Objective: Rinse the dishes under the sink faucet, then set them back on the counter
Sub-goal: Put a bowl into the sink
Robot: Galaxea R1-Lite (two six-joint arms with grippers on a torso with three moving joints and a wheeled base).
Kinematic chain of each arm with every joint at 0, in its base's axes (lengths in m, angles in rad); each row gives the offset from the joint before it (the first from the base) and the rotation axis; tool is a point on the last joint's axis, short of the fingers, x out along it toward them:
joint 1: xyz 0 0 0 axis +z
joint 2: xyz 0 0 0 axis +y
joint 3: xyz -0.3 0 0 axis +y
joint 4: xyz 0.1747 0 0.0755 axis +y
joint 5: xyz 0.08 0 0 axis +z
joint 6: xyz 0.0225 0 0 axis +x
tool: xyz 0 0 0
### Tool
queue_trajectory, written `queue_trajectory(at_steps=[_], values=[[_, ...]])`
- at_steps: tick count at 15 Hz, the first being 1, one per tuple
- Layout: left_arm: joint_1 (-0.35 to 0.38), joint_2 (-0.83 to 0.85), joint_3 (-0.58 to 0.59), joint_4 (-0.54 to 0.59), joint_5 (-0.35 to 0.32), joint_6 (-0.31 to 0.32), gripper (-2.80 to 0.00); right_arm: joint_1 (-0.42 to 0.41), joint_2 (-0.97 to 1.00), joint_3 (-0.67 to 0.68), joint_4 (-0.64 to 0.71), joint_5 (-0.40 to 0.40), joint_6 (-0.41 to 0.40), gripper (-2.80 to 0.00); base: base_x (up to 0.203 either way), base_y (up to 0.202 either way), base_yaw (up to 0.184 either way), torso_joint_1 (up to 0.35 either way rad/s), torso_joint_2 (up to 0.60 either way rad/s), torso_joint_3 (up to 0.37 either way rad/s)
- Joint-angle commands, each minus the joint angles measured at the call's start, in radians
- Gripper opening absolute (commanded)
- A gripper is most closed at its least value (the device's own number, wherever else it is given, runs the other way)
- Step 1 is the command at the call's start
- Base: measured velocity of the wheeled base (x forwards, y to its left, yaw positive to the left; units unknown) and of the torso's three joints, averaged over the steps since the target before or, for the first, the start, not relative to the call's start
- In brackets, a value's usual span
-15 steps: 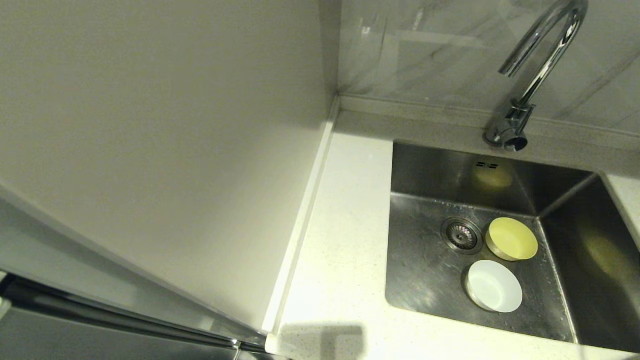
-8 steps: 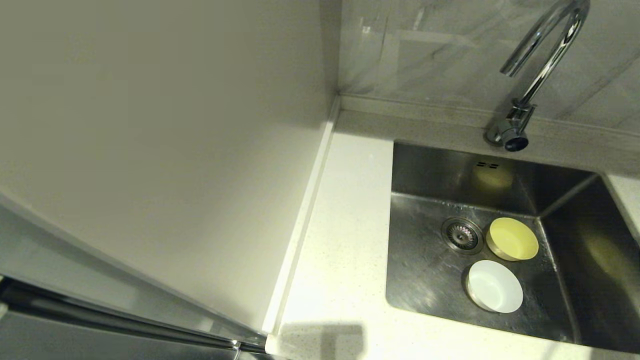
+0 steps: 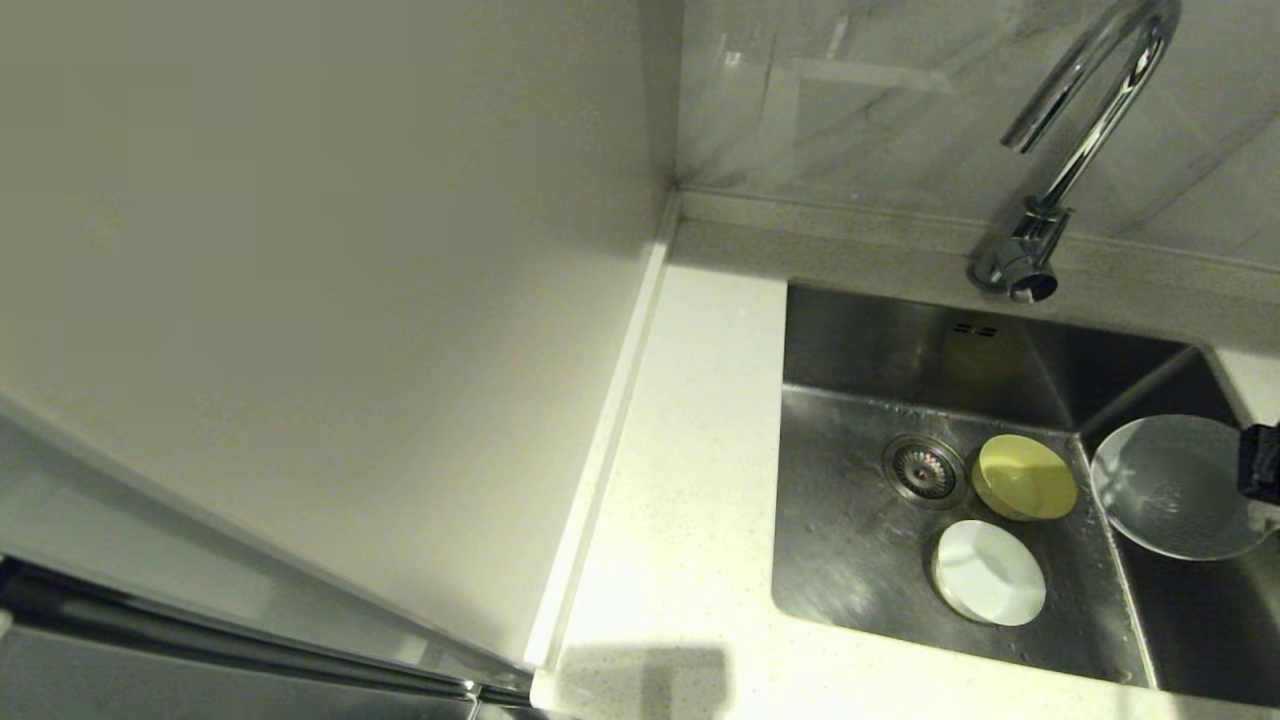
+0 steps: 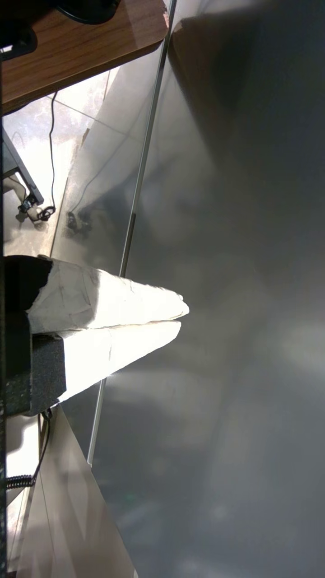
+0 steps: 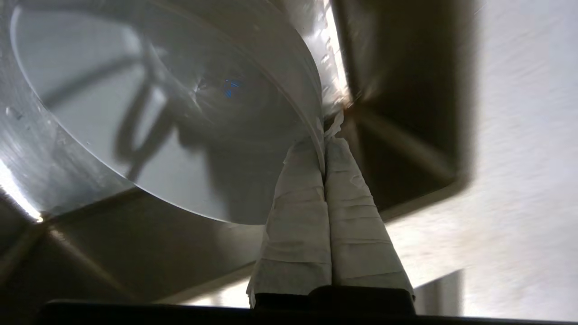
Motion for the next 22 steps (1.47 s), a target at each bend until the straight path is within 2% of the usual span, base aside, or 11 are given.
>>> queue_trajectory(at_steps=[1,10,14,20,22], values=[[0.0,0.0,0.003,0.0,0.0,0.0,-2.8,0.059,0.07,0.017,0.005,-0.004,0.013,-2.8,0.0,0.0,0.0,0.0,0.0,0.0],[0.0,0.0,0.003,0.0,0.0,0.0,-2.8,0.333,0.292,-0.024,0.001,-0.003,0.055,-2.8,0.0,0.0,0.0,0.0,0.0,0.0],[0.0,0.0,0.003,0.0,0.0,0.0,-2.8,0.391,0.385,-0.041,-0.055,-0.003,0.088,-2.8,0.0,0.0,0.0,0.0,0.0,0.0],[0.0,0.0,0.003,0.0,0.0,0.0,-2.8,0.494,0.528,-0.25,-0.064,-0.008,0.191,-2.8,0.0,0.0,0.0,0.0,0.0,0.0],[-0.001,0.0,0.003,0.0,0.0,0.0,-2.8,0.507,0.579,-0.291,-0.063,-0.033,0.226,-2.8,0.0,0.0,0.0,0.0,0.0,0.0]])
